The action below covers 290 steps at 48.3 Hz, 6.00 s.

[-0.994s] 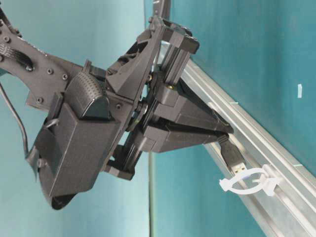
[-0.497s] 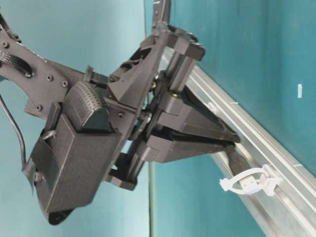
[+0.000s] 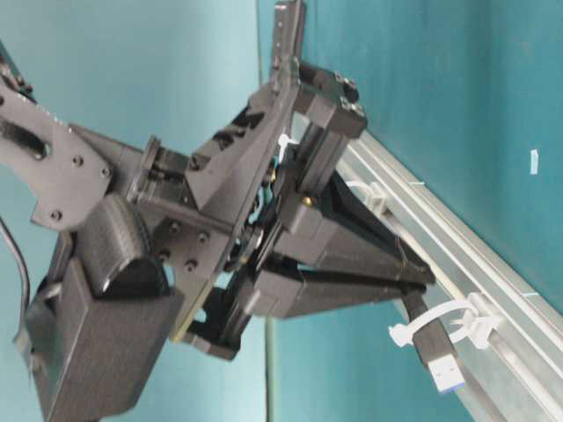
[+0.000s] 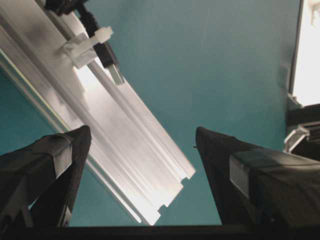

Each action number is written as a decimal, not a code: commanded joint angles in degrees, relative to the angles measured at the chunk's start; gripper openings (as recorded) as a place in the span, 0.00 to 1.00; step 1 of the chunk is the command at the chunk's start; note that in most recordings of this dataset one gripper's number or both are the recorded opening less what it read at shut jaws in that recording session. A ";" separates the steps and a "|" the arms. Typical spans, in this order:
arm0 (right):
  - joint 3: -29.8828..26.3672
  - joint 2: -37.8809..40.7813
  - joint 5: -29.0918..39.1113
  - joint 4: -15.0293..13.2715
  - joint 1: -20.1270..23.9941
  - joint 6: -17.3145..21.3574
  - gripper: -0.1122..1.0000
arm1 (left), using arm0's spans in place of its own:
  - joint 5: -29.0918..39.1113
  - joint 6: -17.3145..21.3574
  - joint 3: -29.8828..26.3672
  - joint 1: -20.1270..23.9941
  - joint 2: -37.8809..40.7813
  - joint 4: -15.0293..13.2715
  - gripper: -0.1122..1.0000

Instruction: Pass the USB cable through three rings with both arms.

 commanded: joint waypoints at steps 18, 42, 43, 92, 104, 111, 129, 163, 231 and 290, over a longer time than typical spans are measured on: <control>-0.70 0.53 -0.18 0.70 1.23 1.14 0.19 | -8.35 0.09 -3.34 2.20 6.77 0.18 0.92; -0.62 0.53 -0.09 0.79 1.23 1.14 0.19 | -18.11 0.00 -2.90 4.83 16.35 0.09 0.92; -0.62 0.53 -0.09 0.79 1.23 1.14 0.19 | -18.19 0.00 -2.81 4.92 16.44 0.09 0.92; -0.44 0.53 -0.09 0.79 0.79 1.05 0.19 | -20.74 -1.23 -4.39 2.72 19.07 0.18 0.75; -0.44 0.53 -0.09 0.79 0.79 1.05 0.19 | -20.57 -0.62 -4.13 2.72 19.07 0.18 0.38; -0.35 0.53 -0.09 0.79 0.79 1.05 0.19 | -20.48 -0.62 -3.52 2.72 18.90 0.18 0.20; -0.44 0.53 0.18 0.44 0.70 0.97 0.17 | -20.57 -0.62 -3.25 2.72 18.63 0.18 0.20; -1.05 0.53 2.72 -0.70 0.09 1.05 0.93 | -20.48 -0.53 -2.99 2.72 18.63 0.18 0.20; 0.62 -4.48 3.08 -0.70 -2.55 6.15 0.92 | -14.50 -6.06 1.67 -1.49 9.32 0.18 0.19; 5.10 -12.39 3.52 -0.70 -3.78 11.07 0.92 | -9.14 -10.28 3.34 -4.92 4.04 0.18 0.19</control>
